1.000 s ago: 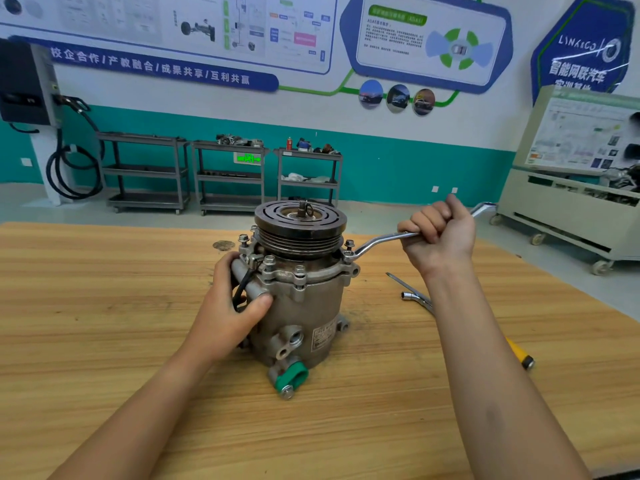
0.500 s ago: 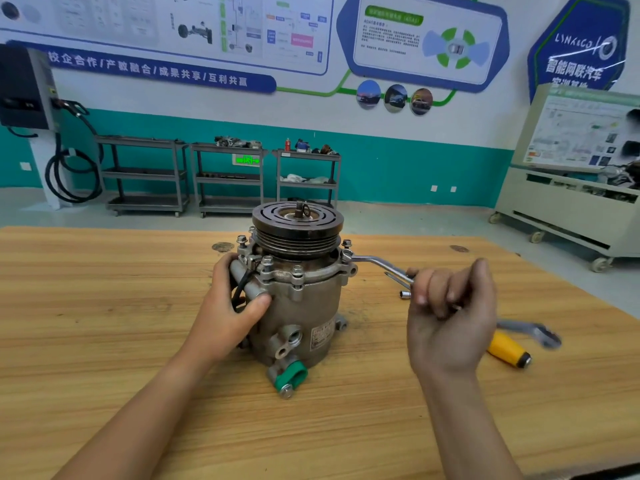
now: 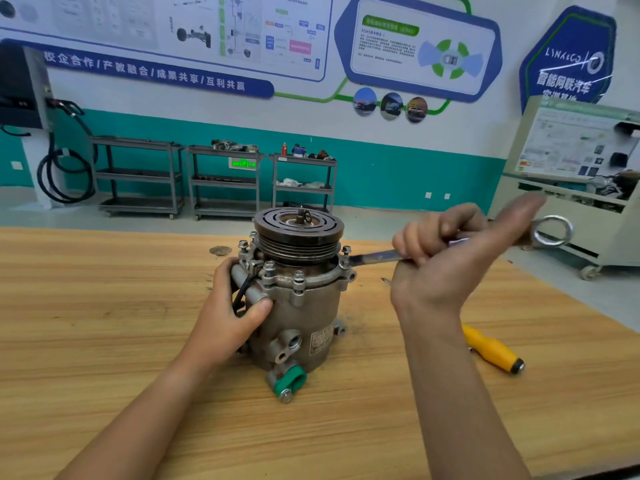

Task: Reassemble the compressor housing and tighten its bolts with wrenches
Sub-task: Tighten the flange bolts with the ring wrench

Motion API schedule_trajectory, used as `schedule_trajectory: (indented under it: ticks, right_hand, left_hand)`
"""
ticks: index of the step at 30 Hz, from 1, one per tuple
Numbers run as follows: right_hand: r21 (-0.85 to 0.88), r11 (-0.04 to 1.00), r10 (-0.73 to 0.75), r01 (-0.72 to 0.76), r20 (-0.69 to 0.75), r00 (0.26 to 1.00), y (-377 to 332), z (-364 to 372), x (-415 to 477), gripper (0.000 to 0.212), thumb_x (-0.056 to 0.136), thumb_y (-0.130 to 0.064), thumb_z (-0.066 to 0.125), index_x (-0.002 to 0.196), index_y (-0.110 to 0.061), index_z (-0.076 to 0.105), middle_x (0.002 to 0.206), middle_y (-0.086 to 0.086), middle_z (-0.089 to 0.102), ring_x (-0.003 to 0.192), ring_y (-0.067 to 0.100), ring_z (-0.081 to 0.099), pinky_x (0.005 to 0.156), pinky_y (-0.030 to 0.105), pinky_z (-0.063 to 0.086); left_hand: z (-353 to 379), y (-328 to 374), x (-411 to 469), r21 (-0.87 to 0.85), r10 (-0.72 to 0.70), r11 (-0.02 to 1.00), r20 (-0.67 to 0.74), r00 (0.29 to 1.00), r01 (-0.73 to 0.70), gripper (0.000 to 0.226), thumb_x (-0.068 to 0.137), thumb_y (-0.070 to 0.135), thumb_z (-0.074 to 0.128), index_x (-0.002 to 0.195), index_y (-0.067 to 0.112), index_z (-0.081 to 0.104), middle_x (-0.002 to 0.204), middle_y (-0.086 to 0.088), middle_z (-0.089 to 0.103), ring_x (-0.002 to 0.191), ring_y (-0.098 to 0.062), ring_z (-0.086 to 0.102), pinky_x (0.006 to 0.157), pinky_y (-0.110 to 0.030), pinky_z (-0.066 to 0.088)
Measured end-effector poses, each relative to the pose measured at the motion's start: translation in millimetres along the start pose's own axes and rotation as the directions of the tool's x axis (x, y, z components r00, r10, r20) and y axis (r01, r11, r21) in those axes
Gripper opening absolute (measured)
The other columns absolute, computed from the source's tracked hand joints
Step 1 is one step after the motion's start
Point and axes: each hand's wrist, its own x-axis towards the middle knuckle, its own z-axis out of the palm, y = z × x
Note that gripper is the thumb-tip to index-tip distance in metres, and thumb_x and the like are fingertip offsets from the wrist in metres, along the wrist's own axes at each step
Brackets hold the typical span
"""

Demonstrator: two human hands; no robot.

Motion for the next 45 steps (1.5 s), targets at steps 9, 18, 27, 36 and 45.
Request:
schedule_trajectory:
  ticks: [9,18,27,36,45]
  right_hand:
    - [0.206,0.892,0.452,-0.403,-0.355,0.818,9.6,-26.5,71.1,0.056,0.091,-0.064,0.035,0.060,-0.019,0.024,0.041,-0.006,0.015,0.031,0.010,0.012,0.032,0.015,0.012]
    - [0.168,0.808,0.571,-0.565,-0.462,0.679,42.2,-37.7,96.4,0.031,0.093,-0.005,0.023,0.063,-0.016,0.025,0.029,-0.005,0.021,0.023,0.008,0.018,0.033,0.013,0.015]
    - [0.287,0.781,0.624,-0.555,-0.405,0.669,58.4,-58.7,93.7,0.031,0.095,-0.006,0.022,0.066,-0.015,0.032,0.033,-0.005,0.024,0.024,0.008,0.020,0.031,0.013,0.019]
    - [0.224,0.719,0.694,-0.658,-0.186,0.695,57.6,-49.8,107.3,0.038,0.101,-0.018,0.028,0.063,-0.016,0.031,0.034,-0.007,0.021,0.023,0.007,0.018,0.028,0.016,0.019]
    - [0.213,0.633,0.774,-0.744,-0.146,0.616,68.0,-44.6,110.6,0.040,0.101,-0.019,0.032,0.060,-0.016,0.031,0.033,-0.007,0.022,0.023,0.007,0.020,0.027,0.015,0.019]
  left_hand:
    - [0.4,0.2,0.0,-0.014,0.007,1.000,0.002,1.000,-0.007,0.063,0.082,0.011,0.066,0.125,0.034,0.026,0.112,0.026,0.043,0.094,0.030,0.043,0.067,0.005,0.037]
    - [1.2,0.1,0.2,-0.001,0.011,1.000,0.001,1.000,-0.011,0.062,0.082,0.005,0.062,0.127,0.031,0.026,0.113,0.026,0.042,0.094,0.030,0.043,0.067,0.004,0.038]
    - [0.7,4.3,0.3,-0.026,-0.011,1.000,0.010,1.000,0.011,0.066,0.071,0.029,0.062,0.125,0.035,0.025,0.111,0.028,0.042,0.092,0.030,0.044,0.066,0.004,0.039]
    - [1.8,6.1,-0.1,-0.026,0.014,1.000,-0.004,1.000,-0.014,0.065,0.068,0.028,0.058,0.125,0.032,0.027,0.111,0.027,0.042,0.094,0.029,0.044,0.067,0.005,0.037]
    - [0.1,3.8,0.0,-0.002,0.008,1.000,0.005,1.000,-0.008,0.063,0.077,0.026,0.064,0.125,0.034,0.025,0.111,0.028,0.041,0.096,0.020,0.048,0.067,0.005,0.037]
